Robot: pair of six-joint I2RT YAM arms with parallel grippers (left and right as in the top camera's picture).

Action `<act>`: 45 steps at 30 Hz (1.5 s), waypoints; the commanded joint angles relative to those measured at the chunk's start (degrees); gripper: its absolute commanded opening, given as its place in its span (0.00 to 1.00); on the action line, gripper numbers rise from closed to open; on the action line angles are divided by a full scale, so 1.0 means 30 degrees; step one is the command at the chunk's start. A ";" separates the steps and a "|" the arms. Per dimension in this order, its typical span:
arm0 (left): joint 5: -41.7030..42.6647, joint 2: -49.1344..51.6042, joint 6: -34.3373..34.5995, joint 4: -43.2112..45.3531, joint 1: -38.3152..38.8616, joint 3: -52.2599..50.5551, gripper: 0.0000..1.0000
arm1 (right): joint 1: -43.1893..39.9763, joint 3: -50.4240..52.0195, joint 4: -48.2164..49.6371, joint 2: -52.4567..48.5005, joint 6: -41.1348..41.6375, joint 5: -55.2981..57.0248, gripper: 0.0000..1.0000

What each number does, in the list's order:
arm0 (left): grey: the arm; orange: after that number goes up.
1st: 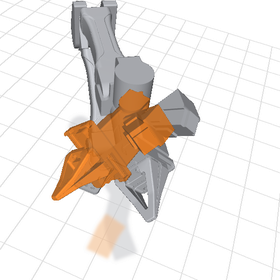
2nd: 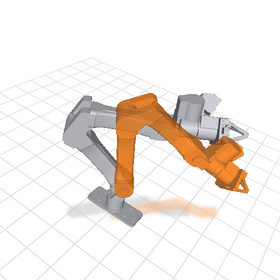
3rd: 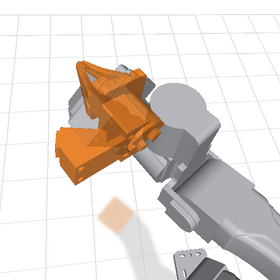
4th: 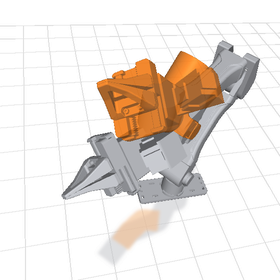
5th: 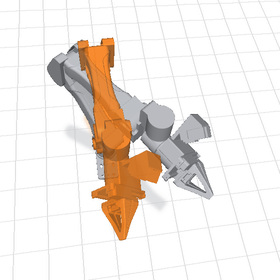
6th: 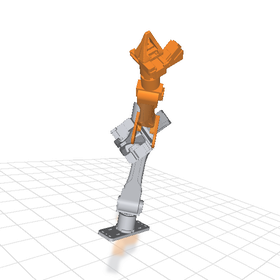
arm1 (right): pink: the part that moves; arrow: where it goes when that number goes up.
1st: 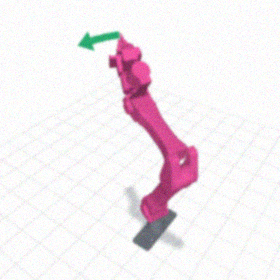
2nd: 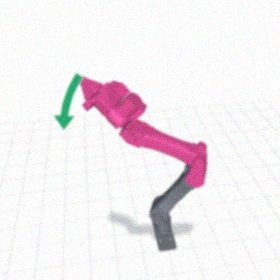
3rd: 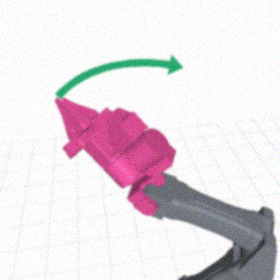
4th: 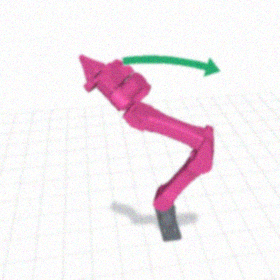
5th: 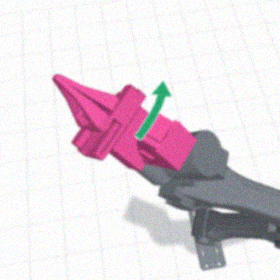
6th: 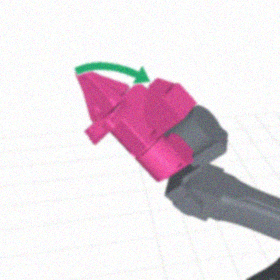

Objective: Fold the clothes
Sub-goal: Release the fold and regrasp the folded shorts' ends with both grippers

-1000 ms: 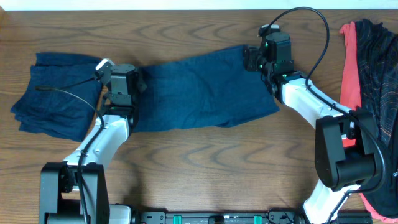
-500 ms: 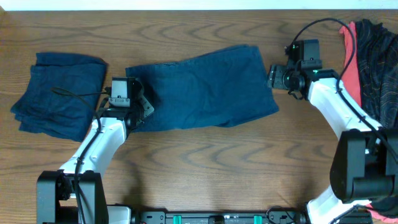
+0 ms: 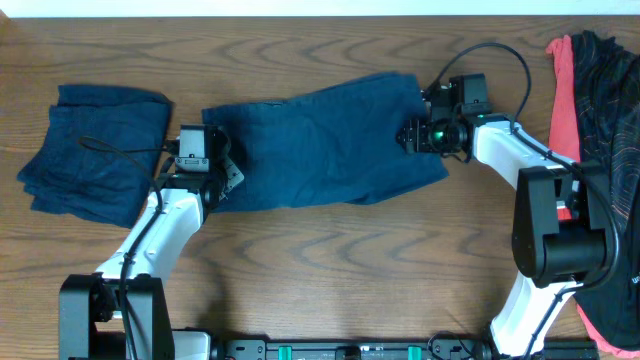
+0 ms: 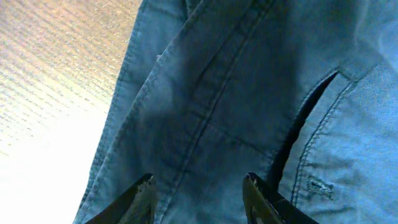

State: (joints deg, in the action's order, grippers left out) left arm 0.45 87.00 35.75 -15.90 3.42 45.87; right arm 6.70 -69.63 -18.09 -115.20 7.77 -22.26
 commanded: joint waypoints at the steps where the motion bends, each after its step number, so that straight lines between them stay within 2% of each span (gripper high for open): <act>1: -0.0517 -0.0036 -0.0262 -0.0189 -0.0044 0.0036 0.47 | 0.0517 0.0168 -0.0270 -0.0896 -0.0933 -0.1727 0.51; 4: -0.0517 0.0182 -0.0262 -0.0532 -0.0044 0.0029 0.47 | 0.0612 0.0168 -0.0612 -0.0896 -0.1494 -0.1486 0.17; 5: -0.0510 0.0233 -0.0262 -0.0736 -0.0044 0.0029 0.47 | 0.0576 0.0168 -0.0889 -0.0889 -0.1479 -0.1071 0.01; 7: -0.0495 0.0306 -0.0262 -0.1107 -0.0044 0.0029 0.47 | 0.0386 0.0138 -0.1749 -0.0845 -0.0940 0.0248 0.01; 9: -0.0051 0.0313 -0.0270 -0.1464 -0.0044 0.0022 0.36 | 0.0029 0.0117 -0.3169 -0.0656 0.0437 0.2331 0.01; 15: 0.3665 0.0306 -0.0794 -0.3920 -0.0029 0.0022 0.27 | -0.1654 0.0117 -0.8145 0.1086 0.3840 0.8502 0.01; 18: 0.4692 0.0284 -0.1384 -0.5472 0.0182 0.0022 0.24 | -0.2251 0.0117 -0.9369 0.2280 0.4182 1.0819 0.01; 23: 0.4801 -0.0809 -0.2557 -0.6054 0.1122 0.0051 0.24 | -0.2455 0.0117 -0.9435 0.3577 0.3242 1.0987 0.02; 25: 0.4794 -0.1909 -0.3140 -0.4743 0.1588 0.0058 0.26 | -0.2419 0.0117 -0.9486 0.3621 0.3111 1.0717 0.02; 26: 0.4794 -0.2368 -0.3468 -0.3832 0.1741 0.0058 0.32 | -0.2412 0.0117 -0.9573 0.3614 0.2973 1.0550 0.03; 27: 0.4787 -0.2841 -0.3810 -0.2652 0.1916 0.0058 0.46 | -0.2368 0.0124 -0.9683 0.3606 0.2958 1.0462 0.03; 28: 0.4787 -0.3140 -0.4102 -0.1639 0.2033 0.0058 0.54 | -0.2331 0.0124 -0.9726 0.3606 0.2958 1.0426 0.03; 30: 0.4794 -0.3359 -0.4430 0.0423 0.2142 0.0058 0.58 | -0.2215 0.0124 -0.9748 0.3606 0.2965 1.0411 0.06; 33: 0.5129 -0.2703 -0.4459 0.2616 0.2142 0.0058 0.58 | -0.2047 0.0124 -0.9741 0.3614 0.2980 1.0331 0.11; 35: 0.5916 -0.1712 -0.4736 0.4022 0.2142 0.0102 0.58 | -0.1953 0.0124 -0.9763 0.3614 0.2973 1.0331 0.18; 41: 0.7737 0.1858 -0.5559 0.7599 0.2186 0.0809 0.58 | -0.1880 0.0124 -0.9734 0.3614 0.2973 1.0083 0.19; 45: 0.7847 0.3876 -0.5967 0.9318 0.2426 0.1581 0.58 | -0.1851 0.0124 -0.9617 0.3614 0.2973 0.9442 0.18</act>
State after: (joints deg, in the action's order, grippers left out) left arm 21.93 95.81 20.45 10.24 10.13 47.48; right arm 0.62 -69.25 -47.03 -105.03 16.95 7.27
